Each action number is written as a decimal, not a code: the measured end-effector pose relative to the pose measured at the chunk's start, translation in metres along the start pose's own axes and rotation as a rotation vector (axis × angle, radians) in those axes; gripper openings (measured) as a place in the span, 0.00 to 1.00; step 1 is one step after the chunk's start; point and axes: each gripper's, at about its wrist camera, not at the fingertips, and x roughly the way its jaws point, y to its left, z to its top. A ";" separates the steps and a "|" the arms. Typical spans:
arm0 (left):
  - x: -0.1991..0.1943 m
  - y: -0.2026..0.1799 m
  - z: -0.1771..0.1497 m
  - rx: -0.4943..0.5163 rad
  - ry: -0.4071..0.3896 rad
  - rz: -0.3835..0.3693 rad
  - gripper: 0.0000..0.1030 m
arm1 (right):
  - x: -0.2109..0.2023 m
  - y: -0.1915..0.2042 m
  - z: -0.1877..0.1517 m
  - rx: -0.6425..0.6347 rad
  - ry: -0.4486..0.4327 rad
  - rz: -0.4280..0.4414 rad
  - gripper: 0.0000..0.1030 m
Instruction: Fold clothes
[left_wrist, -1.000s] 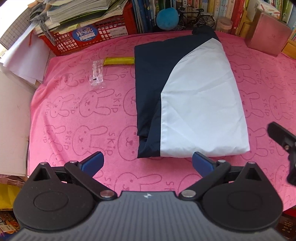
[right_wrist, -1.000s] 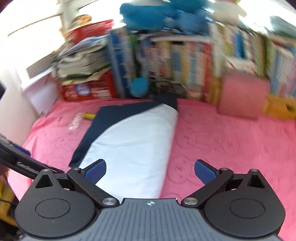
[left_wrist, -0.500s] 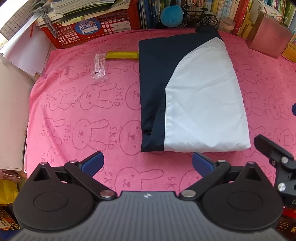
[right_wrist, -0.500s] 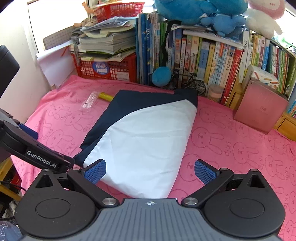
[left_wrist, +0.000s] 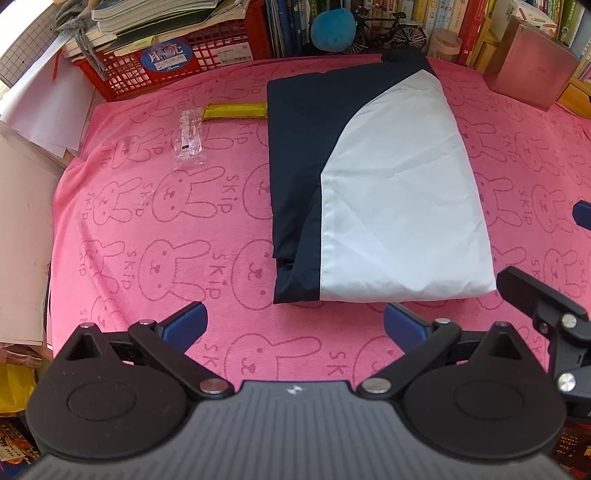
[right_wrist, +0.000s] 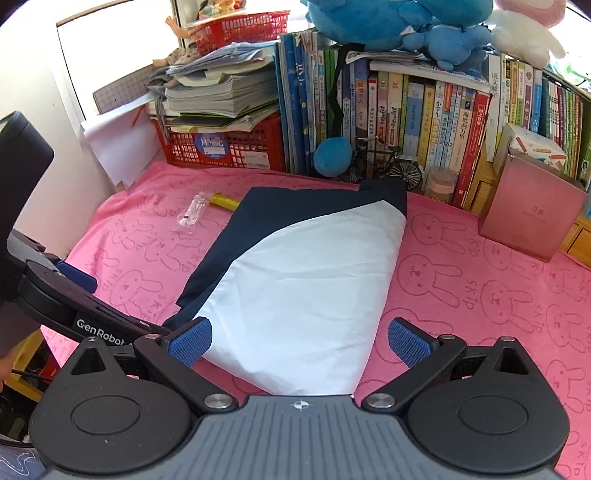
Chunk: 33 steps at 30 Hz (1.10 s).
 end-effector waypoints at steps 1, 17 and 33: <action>0.000 0.000 0.000 -0.002 0.000 -0.001 1.00 | 0.000 0.001 0.000 -0.005 0.002 0.000 1.00; 0.006 0.007 0.000 -0.021 0.017 -0.020 1.00 | -0.002 0.004 -0.004 -0.021 -0.033 -0.005 1.00; 0.017 0.018 0.000 -0.018 0.032 -0.032 1.00 | -0.007 0.012 -0.014 -0.020 -0.110 -0.016 1.00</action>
